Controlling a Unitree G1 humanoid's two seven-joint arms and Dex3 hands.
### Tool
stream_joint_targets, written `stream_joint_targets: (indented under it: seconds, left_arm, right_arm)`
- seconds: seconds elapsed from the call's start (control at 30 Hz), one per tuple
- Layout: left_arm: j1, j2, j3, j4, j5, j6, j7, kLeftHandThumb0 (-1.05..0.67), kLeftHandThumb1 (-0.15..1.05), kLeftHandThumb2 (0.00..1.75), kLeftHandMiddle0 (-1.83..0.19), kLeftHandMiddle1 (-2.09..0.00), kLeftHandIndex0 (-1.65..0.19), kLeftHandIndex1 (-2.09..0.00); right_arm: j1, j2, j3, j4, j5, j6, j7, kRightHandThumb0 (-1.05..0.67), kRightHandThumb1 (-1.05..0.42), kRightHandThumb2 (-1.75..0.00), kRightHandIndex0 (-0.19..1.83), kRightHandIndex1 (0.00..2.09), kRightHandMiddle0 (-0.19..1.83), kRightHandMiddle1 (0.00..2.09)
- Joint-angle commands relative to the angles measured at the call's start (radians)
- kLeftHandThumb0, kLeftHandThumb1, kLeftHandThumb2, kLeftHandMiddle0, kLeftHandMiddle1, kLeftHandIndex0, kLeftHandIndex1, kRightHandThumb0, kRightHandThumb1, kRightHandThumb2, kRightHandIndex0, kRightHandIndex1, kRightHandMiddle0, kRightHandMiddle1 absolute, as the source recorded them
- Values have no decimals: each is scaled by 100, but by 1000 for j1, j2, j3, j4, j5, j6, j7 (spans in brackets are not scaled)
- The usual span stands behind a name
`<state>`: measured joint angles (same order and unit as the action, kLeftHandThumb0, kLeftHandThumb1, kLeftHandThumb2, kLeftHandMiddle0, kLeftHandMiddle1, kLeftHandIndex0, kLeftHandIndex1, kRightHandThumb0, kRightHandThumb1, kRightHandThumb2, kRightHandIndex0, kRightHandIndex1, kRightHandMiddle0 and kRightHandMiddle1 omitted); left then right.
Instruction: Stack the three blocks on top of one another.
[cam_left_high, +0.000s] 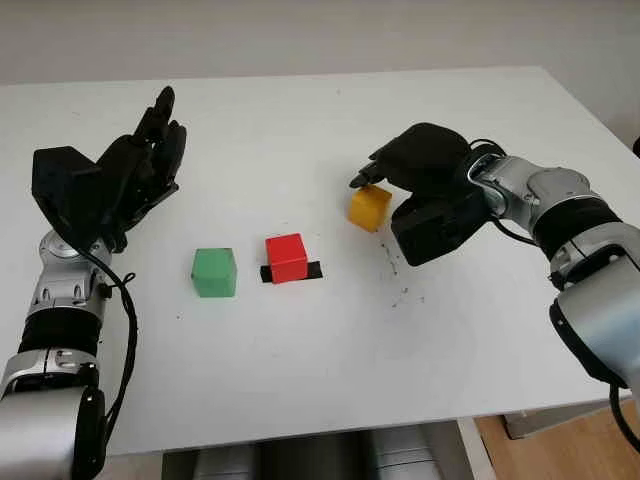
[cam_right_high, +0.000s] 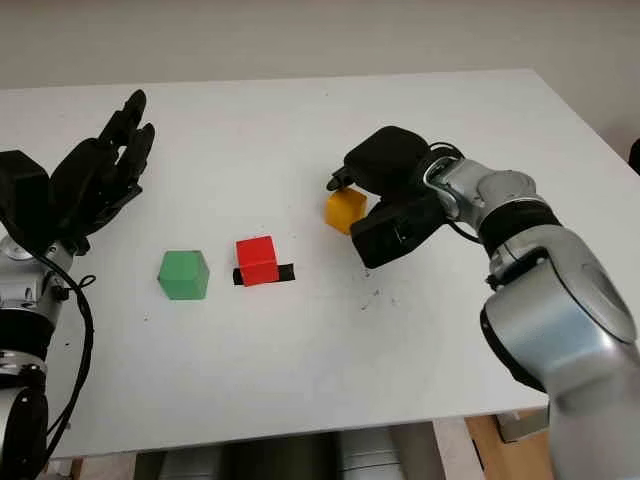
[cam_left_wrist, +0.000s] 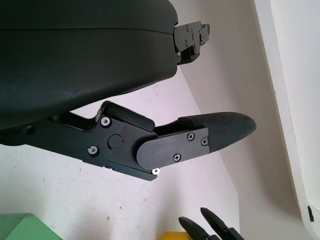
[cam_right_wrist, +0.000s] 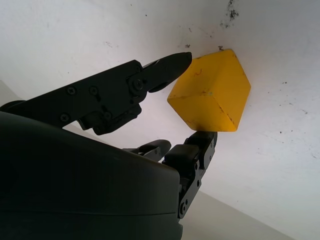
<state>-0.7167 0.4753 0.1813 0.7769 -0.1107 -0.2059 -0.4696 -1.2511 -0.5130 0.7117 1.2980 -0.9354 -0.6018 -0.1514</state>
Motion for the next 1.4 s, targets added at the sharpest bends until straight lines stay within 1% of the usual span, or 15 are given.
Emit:
stream_joint_targets:
  seconds: [0.0, 0.27, 0.3, 0.37, 0.4, 0.5, 0.6, 0.9, 1.1, 1.13, 1.27, 1.37]
  left_arm:
    - [-13, 23, 2, -5, 4, -11, 1, -73, 105, 65, 19, 0, 19, 0]
    - [-16, 14, 5, 5, 0, -19, 15, -71, 105, 63, 19, 0, 19, 0]
    - [-16, 14, 5, 5, 0, -20, 15, -71, 105, 63, 19, 0, 19, 0]
    - [-14, 15, 2, 0, 3, -10, 16, -71, 105, 63, 19, 0, 19, 0]
    - [-12, 16, 0, -5, 4, -4, 17, -72, 105, 63, 19, 0, 19, 0]
    - [-9, 19, -4, -15, 7, 8, 15, -73, 105, 63, 19, 0, 19, 0]
    - [-3, 18, -2, -23, 5, 11, 11, -74, 105, 63, 19, 0, 19, 0]
    - [12, 13, 1, -51, 1, 31, 17, -74, 105, 63, 19, 0, 19, 0]
    - [10, 3, 4, -44, -2, 28, 28, -71, 105, 65, 19, 0, 19, 0]
    - [11, 2, 5, -44, -4, 29, 27, -70, 105, 65, 19, 0, 19, 0]
    - [18, 1, 6, -56, -16, 46, 19, -71, 105, 65, 19, 0, 19, 0]
    - [23, 1, 8, -63, -24, 51, 16, -71, 105, 65, 19, 0, 19, 0]
  right_arm:
    - [12, 7, 2, 6, 4, -2, -5, -32, -88, -6, 48, 9, 67, 17]
    - [20, 8, 9, 9, -2, -11, -36, -33, -90, -6, 53, 10, 78, 26]
    - [20, 8, 10, 9, -4, -13, -41, -33, -91, -6, 54, 10, 77, 38]
    - [22, 8, 8, 10, -1, -12, -39, -34, -92, -6, 55, 8, 61, 76]
    - [22, 9, 6, 11, 1, -12, -39, -34, -92, -5, 55, 7, 57, 90]
    - [26, 8, 2, 11, 6, -18, -46, -35, -91, -5, 57, 7, 56, 104]
    - [26, 11, -7, 12, 18, -19, -20, -36, -91, -6, 55, 6, 54, 110]
    - [27, 8, -32, 9, 61, -12, 62, -36, -91, -5, 52, 5, 51, 113]
    - [20, -2, -64, 8, 103, 8, 146, -36, -90, -5, 50, 4, 50, 120]
    - [19, -2, -81, 10, 124, 12, 172, -36, -91, -5, 50, 4, 48, 125]
    - [16, 3, -172, 12, 239, 57, 320, -37, -95, -6, 45, 3, 33, 158]
    - [16, 1, -237, -4, 319, 76, 397, -40, -94, -5, 46, 4, 32, 166]
